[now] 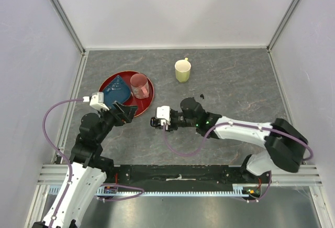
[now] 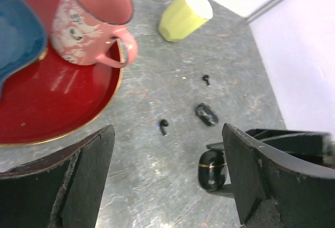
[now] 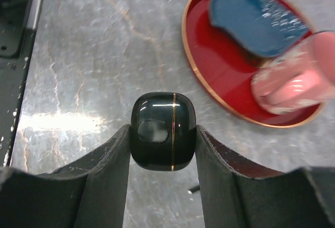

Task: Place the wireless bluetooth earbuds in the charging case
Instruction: Pick up the charging case at the center of the board.

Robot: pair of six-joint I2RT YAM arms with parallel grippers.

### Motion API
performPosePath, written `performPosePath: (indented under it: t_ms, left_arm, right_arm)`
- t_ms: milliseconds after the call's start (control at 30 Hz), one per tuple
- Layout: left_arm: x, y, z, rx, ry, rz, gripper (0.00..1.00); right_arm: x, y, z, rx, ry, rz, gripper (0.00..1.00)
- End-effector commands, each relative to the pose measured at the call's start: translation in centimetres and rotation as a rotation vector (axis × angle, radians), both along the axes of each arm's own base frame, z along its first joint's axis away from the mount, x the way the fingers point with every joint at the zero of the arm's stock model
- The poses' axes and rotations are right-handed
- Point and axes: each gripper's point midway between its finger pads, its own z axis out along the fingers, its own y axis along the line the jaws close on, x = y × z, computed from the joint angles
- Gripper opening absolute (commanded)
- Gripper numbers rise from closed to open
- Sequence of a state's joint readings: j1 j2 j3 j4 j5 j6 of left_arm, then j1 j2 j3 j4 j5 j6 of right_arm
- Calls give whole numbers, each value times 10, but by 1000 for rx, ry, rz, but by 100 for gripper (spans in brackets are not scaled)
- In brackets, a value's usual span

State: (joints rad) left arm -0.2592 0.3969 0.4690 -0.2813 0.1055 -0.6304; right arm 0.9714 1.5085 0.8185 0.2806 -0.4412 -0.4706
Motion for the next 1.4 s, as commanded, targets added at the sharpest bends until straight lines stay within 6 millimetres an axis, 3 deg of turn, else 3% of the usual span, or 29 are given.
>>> performPosePath:
  t_ms: [0, 67, 133, 167, 233, 367, 533, 633, 967, 1367]
  left_arm:
    - [-3, -27, 38, -116, -143, -141, 89]
    - [-7, -38, 42, -124, -162, -220, 89]
    - [-7, -49, 38, -130, -133, -283, 93]
    - [-13, -59, 46, -142, -150, -363, 94]
    - [-14, -73, 45, -148, -133, -457, 94]
    - [-35, -95, 58, -167, -177, -689, 94]
    - [-45, -100, 76, -140, -253, -772, 93]
    - [-52, -105, 77, -148, -229, -846, 89]
    - [-60, -123, 62, -172, -137, -926, 80]
    - [-56, -177, 51, -127, -60, -1034, 76]
  right_arm:
    - [13, -16, 58, 128, -109, -134, 0]
    - [14, -27, 62, 125, -117, -169, 0]
    - [11, -38, 74, 152, -137, -192, 0]
    - [8, -43, 85, 176, -150, -193, 0]
    - [4, -50, 85, 185, -142, -206, 0]
    - [-3, -62, 94, 202, -137, -217, 0]
    - [-6, -70, 95, 206, -131, -237, 0]
    - [-6, -71, 95, 207, -132, -238, 0]
    - [-4, -70, 100, 214, -145, -239, 0]
    - [-2, -76, 103, 219, -177, -258, 0]
